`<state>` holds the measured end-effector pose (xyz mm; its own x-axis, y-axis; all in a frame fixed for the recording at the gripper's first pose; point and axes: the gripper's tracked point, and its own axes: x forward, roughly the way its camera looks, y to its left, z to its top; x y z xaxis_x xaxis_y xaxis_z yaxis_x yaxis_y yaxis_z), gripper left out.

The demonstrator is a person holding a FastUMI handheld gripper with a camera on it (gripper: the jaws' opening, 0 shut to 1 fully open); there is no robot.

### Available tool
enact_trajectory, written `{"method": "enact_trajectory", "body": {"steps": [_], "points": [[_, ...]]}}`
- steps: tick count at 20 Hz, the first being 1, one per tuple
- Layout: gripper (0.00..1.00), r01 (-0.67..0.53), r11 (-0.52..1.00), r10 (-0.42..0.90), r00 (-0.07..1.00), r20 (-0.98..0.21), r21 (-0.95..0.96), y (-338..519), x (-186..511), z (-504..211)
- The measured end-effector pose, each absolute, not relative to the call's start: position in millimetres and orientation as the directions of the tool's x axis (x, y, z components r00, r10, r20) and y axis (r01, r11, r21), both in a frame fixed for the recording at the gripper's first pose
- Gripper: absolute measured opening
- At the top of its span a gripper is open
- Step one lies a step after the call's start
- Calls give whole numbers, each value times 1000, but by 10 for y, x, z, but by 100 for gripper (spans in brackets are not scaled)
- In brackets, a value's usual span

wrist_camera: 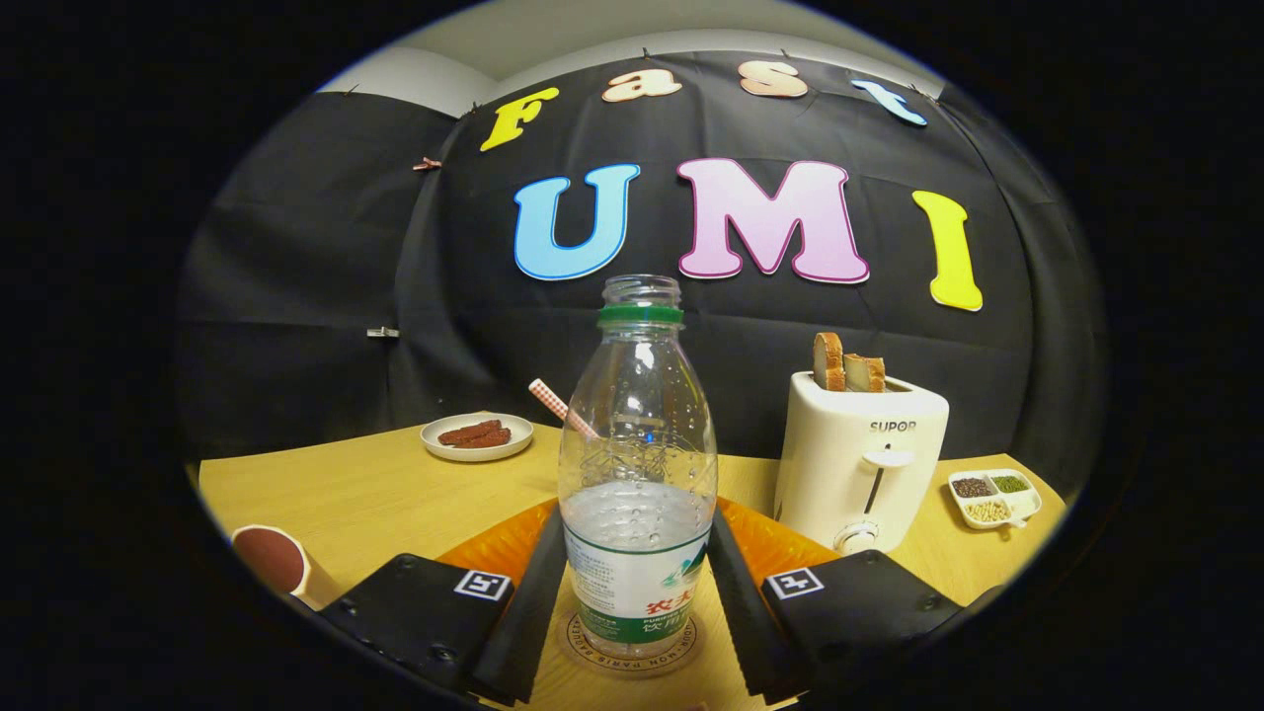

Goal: Take the bottle from table, then pour the juice into the cup, finally place the bottle on the coaster

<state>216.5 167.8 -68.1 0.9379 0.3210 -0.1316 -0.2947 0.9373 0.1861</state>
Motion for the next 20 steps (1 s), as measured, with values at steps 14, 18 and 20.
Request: {"method": "enact_trajectory", "body": {"steps": [14,18,20], "points": [[96,-295,940,312,946,-85,170,1471,1714,-291],[96,-309,935,322,945,-51,171,1427,1371,-29],[96,-315,936,325,945,-37,159,1378,1174,90]]}}
